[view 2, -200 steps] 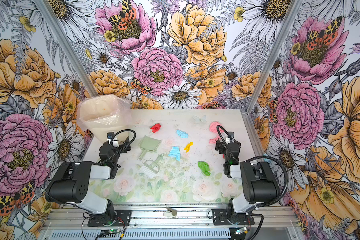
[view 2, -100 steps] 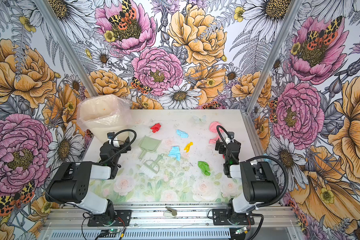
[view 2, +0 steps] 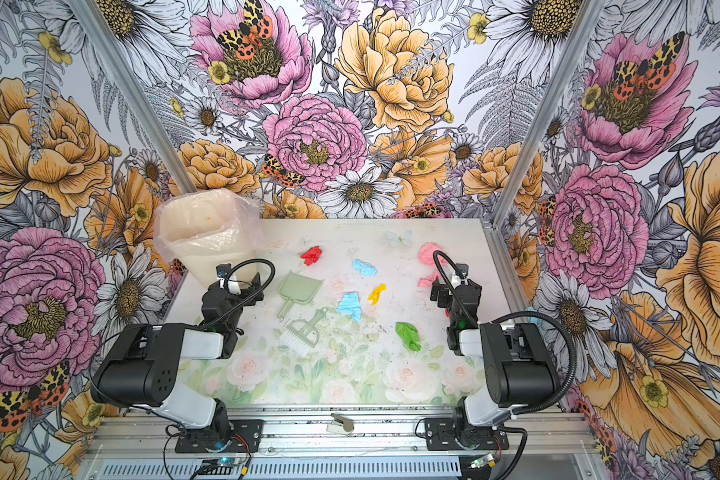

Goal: Sweep away the paper scraps from the table

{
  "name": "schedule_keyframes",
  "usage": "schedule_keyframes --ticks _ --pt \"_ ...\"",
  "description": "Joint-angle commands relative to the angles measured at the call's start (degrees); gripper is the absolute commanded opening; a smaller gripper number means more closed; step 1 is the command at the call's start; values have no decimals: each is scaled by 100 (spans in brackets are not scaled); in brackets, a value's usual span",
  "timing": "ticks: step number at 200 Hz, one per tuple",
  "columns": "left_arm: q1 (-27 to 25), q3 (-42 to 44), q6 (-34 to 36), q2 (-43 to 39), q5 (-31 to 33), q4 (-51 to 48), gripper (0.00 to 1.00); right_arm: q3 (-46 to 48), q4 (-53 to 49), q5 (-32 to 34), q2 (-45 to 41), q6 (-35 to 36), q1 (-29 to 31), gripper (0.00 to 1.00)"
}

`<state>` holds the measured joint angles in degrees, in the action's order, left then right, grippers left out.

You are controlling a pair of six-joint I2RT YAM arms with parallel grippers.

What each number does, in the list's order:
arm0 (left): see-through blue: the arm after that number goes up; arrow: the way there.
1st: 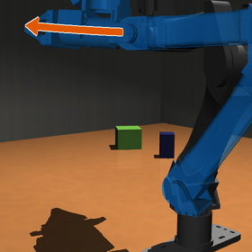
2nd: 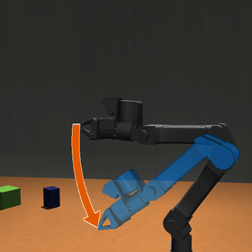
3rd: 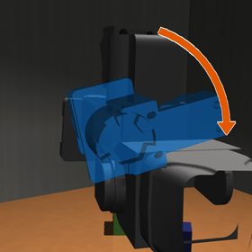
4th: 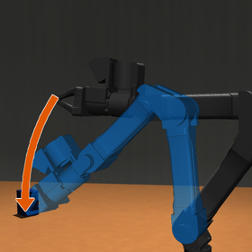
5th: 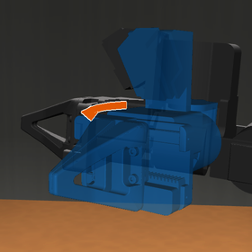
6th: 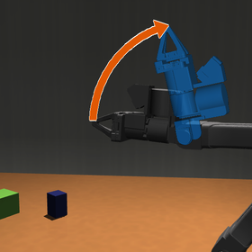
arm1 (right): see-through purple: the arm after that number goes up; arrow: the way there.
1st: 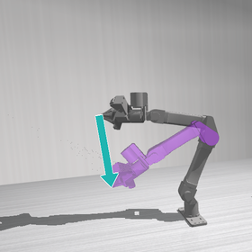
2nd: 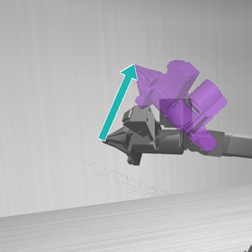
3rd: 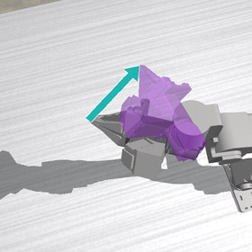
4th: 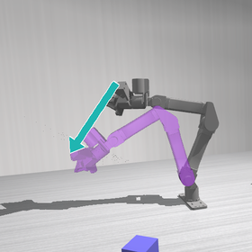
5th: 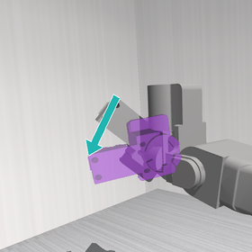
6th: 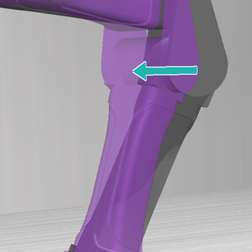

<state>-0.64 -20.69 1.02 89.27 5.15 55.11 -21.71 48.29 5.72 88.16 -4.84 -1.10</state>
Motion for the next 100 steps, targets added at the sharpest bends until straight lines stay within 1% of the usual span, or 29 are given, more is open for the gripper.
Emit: schedule_keyframes --ticks 1,19,32,69,82,100 --pt "-62 85 138 -33 39 263 97 -81 112 2 -19 47 31 98" --pt "-62 100 144 -29 48 275 99 -7 224 17 -26 110 82 96" --pt "-63 120 155 -24 52 311 99 136 486 27 -49 171 138 95" --pt "-115 210 211 -25 92 479 99 487 1124 330 -98 158 215 95" --pt "-138 257 275 -7 47 631 99 445 922 386 -241 126 211 96" --pt "-163 322 277 -46 114 716 99 189 209 298 -495 162 216 96"
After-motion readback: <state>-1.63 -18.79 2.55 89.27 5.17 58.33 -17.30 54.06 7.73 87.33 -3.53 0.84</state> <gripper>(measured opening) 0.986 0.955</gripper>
